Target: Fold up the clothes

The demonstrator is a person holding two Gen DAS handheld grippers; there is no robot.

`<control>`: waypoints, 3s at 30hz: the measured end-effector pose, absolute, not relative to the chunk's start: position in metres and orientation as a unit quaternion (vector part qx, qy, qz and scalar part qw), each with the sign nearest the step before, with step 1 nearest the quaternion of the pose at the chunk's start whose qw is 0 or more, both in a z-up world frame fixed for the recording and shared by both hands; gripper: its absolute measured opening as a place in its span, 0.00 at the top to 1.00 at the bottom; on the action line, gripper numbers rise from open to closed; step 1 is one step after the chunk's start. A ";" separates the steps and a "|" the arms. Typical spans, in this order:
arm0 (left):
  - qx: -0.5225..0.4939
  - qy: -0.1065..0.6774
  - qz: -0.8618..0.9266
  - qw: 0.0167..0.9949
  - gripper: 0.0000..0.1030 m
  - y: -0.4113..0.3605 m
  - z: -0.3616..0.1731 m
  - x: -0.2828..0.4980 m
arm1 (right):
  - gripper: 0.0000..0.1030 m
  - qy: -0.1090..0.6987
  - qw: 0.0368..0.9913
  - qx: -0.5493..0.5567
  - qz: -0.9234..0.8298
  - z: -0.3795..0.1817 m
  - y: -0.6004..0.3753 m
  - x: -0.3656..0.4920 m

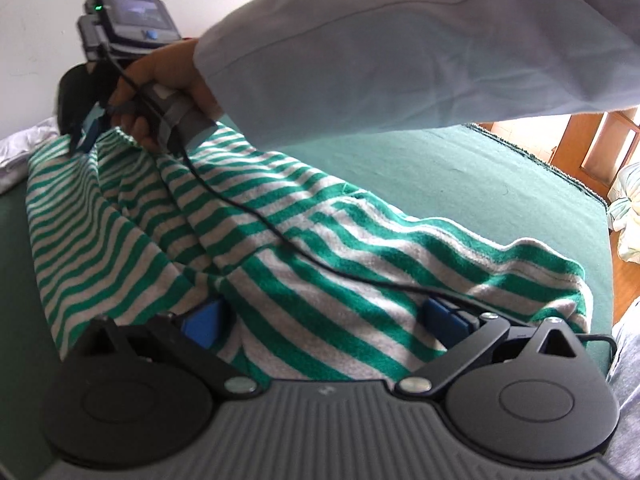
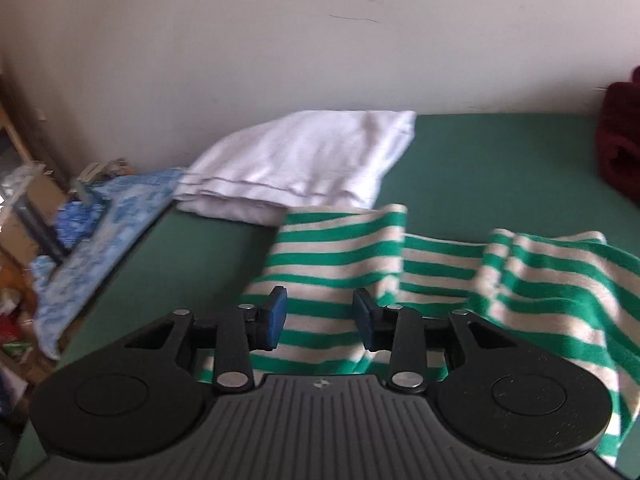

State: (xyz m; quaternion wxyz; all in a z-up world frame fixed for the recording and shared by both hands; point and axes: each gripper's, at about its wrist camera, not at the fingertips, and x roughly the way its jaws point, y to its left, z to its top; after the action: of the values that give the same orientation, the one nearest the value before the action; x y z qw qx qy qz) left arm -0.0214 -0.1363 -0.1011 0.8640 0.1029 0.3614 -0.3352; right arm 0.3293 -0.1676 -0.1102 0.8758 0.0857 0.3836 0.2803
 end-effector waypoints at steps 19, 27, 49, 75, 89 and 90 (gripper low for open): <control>0.100 0.358 -0.328 0.868 0.01 -0.136 -0.101 -0.025 | 0.72 0.340 0.891 0.185 0.238 -0.094 -0.258 0.341; 0.098 0.357 -0.326 0.870 0.01 -0.130 -0.097 -0.029 | 0.64 0.363 0.903 0.189 0.130 -0.104 -0.339 0.334; 0.099 0.358 -0.318 0.872 0.01 -0.124 -0.092 -0.036 | 0.55 0.295 0.930 0.157 0.155 -0.085 -0.330 0.320; 0.103 0.355 -0.307 0.877 0.01 -0.128 -0.097 -0.027 | 0.73 0.299 0.924 0.198 0.132 -0.092 -0.330 0.315; 0.104 0.354 -0.303 0.879 0.01 -0.130 -0.097 -0.028 | 0.83 0.347 0.901 0.100 0.240 -0.091 -0.247 0.331; 0.104 0.354 -0.303 0.879 0.01 -0.130 -0.097 -0.028 | 0.82 0.361 0.896 0.086 0.246 -0.093 -0.238 0.332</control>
State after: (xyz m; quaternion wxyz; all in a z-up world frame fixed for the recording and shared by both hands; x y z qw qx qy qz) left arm -0.0282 -0.1298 -0.0974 0.8789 0.1037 0.3537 -0.3029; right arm 0.3321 -0.2377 -0.0934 0.8956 0.0857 0.3607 0.2458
